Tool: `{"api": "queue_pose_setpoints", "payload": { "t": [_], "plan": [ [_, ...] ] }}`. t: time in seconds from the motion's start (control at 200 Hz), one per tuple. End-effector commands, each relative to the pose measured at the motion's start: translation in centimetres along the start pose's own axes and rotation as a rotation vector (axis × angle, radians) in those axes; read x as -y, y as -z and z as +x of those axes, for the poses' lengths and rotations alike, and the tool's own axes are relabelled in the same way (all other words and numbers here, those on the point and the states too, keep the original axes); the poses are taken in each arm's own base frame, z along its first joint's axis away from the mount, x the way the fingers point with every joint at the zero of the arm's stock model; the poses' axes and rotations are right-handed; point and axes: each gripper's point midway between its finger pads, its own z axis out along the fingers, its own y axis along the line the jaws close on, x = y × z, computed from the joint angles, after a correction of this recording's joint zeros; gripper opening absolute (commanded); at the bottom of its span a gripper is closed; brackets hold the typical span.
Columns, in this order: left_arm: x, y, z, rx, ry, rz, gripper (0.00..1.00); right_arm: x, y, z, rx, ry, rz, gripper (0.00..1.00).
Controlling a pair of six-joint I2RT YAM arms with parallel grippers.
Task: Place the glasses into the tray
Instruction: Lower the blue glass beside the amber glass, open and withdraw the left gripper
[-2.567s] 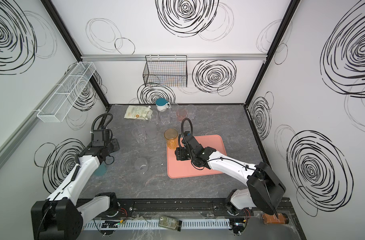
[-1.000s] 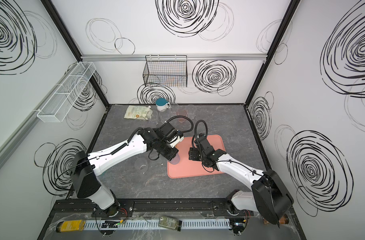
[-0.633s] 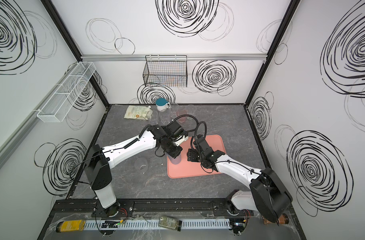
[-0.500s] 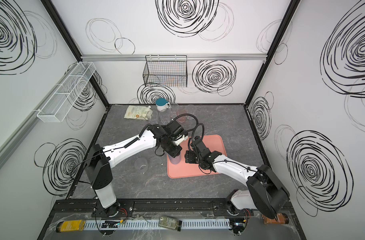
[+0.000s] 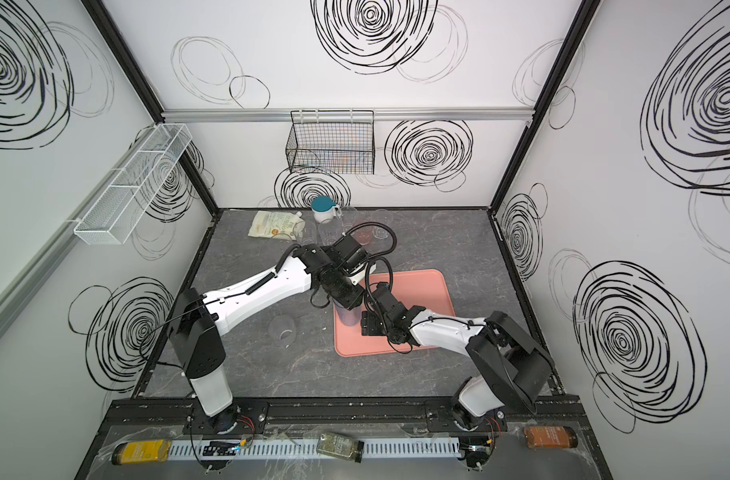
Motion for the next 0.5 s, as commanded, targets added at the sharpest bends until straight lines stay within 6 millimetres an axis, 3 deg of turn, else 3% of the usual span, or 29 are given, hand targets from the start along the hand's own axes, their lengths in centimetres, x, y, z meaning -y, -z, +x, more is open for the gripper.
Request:
{"api": "queue_pose_setpoints", "payload": {
  "t": [0.0,0.26,0.49],
  "plan": [
    [-0.5,1.7,-1.2,0.056,-0.027,-0.026,0.43,-1.4,-0.3,-1.7,0.046,-0.001,-0.008,0.75],
    [-0.5,2.5,-1.6,0.085,-0.021,-0.012,0.43,-2.1,-0.8,-1.4,0.012,0.008,-0.017,0.76],
    [-0.3,5.9,-3.5,0.205,-0.003,0.015,0.47,-0.5,2.2,-3.1,0.071,-0.028,-0.015,0.76]
  ]
}}
